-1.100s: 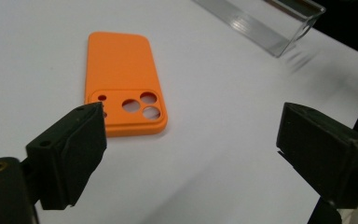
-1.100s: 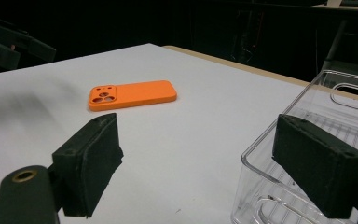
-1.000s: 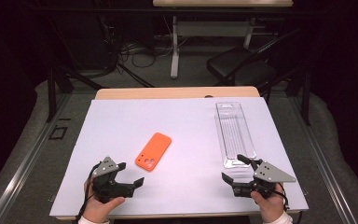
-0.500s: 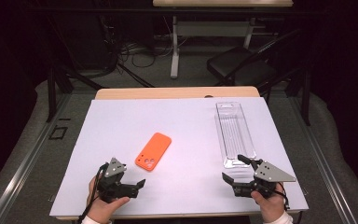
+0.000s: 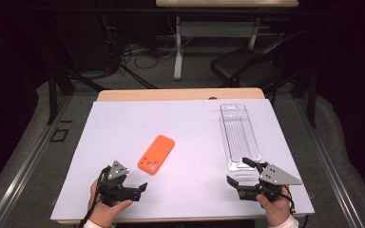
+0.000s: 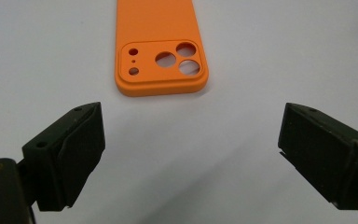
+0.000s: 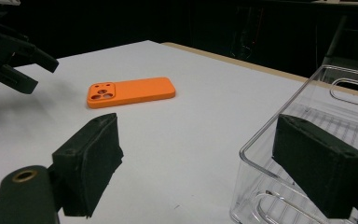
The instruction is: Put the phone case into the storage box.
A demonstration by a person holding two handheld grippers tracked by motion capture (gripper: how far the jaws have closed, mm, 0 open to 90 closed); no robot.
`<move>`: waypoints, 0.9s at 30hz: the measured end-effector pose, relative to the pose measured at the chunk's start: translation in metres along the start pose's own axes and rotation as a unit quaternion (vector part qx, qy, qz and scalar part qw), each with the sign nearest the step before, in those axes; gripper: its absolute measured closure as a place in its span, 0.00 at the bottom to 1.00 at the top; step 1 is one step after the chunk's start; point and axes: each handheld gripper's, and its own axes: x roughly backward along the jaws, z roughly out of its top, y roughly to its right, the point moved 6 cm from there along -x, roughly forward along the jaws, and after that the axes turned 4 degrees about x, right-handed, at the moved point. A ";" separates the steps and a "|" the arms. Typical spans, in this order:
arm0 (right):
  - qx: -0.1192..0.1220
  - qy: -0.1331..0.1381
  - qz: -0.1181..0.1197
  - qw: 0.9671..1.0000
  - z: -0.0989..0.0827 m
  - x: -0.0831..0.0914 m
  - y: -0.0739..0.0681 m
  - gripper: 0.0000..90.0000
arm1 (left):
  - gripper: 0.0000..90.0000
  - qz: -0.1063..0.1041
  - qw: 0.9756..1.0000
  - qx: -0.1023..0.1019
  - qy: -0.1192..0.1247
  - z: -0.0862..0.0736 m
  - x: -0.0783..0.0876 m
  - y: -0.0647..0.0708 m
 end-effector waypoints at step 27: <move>-0.011 -0.006 -0.001 1.000 -0.003 -0.004 -0.001 0.16 | 0.09 -0.050 0.997 0.048 -0.021 0.042 0.006 0.006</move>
